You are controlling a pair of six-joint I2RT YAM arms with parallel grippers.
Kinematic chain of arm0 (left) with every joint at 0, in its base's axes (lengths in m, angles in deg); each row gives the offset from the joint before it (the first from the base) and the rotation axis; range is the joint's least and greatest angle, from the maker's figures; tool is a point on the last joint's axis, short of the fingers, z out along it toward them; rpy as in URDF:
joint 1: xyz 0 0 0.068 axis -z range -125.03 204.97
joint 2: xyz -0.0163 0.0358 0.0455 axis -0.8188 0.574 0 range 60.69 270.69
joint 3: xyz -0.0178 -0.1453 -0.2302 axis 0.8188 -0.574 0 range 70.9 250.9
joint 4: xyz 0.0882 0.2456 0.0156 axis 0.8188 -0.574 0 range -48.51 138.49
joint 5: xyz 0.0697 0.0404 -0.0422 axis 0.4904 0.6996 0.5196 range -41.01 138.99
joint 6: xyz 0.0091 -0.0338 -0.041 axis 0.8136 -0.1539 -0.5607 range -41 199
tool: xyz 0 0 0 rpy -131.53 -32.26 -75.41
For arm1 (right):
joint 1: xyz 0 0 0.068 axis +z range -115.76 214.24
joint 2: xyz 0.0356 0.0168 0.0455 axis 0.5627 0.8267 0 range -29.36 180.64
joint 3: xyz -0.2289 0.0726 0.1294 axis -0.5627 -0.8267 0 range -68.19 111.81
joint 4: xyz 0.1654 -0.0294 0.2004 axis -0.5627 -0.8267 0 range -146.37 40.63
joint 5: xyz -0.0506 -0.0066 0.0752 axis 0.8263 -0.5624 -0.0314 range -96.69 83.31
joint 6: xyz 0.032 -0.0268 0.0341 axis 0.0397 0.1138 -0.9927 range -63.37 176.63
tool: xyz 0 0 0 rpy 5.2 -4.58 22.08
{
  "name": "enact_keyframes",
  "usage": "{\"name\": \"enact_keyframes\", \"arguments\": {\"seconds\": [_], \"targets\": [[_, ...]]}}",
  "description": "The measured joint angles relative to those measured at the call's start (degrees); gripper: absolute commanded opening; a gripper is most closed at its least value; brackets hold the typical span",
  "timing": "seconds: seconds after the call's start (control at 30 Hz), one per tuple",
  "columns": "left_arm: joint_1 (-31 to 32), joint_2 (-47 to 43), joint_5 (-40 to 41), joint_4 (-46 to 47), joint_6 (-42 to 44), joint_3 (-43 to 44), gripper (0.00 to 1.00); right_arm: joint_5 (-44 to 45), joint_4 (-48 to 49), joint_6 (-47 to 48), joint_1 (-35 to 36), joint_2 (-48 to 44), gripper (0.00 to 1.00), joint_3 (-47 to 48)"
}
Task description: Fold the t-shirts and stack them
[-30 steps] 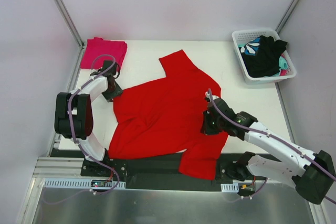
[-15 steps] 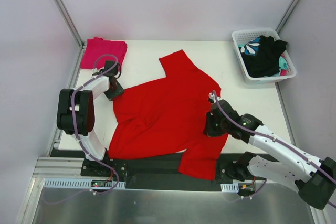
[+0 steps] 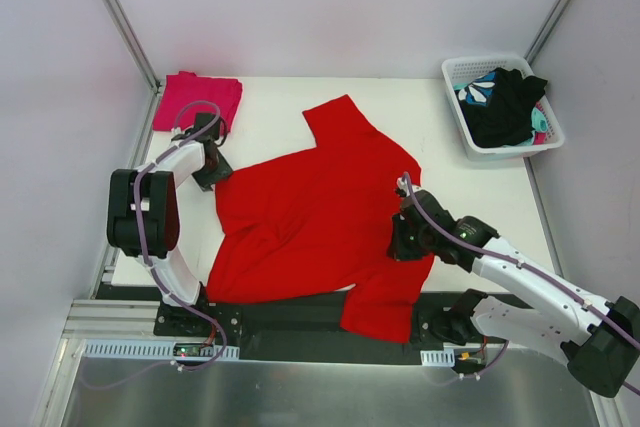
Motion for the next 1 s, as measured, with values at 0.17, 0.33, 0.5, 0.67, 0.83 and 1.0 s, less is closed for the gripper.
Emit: {"name": "enact_keyframes", "arguments": {"seconds": [0.17, 0.33, 0.5, 0.67, 0.83, 1.0], "targets": [[-1.62, 0.13, 0.07, -0.33, 0.39, 0.85, 0.45, 0.00, -0.04, 0.00, 0.00, 0.00, 0.01, -0.15], [-2.32, 2.16, -0.70, -0.09, 0.42, 1.97, 0.43, -0.02, -0.09, -0.07, 0.00, 0.00, 0.01, -0.26], [-2.32, 3.96, -2.43, 1.07, 0.39, 2.01, 0.33, -0.02, -0.28, -0.24, 0.00, -0.07, 0.01, -0.26], [-2.29, 3.98, -4.02, 2.32, 0.17, 1.90, 0.14, -0.02, -0.63, -0.44, 0.00, -0.39, 0.01, -0.26], [-1.29, 3.74, -4.00, 2.54, 0.31, 1.90, 0.18, -0.04, -0.66, -0.61, 0.00, -0.46, 0.01, -0.26], [4.00, 3.30, -3.34, 1.51, 0.15, 3.52, 0.24, -0.09, -0.66, -0.83, 0.00, -0.63, 0.01, -0.26]]}}
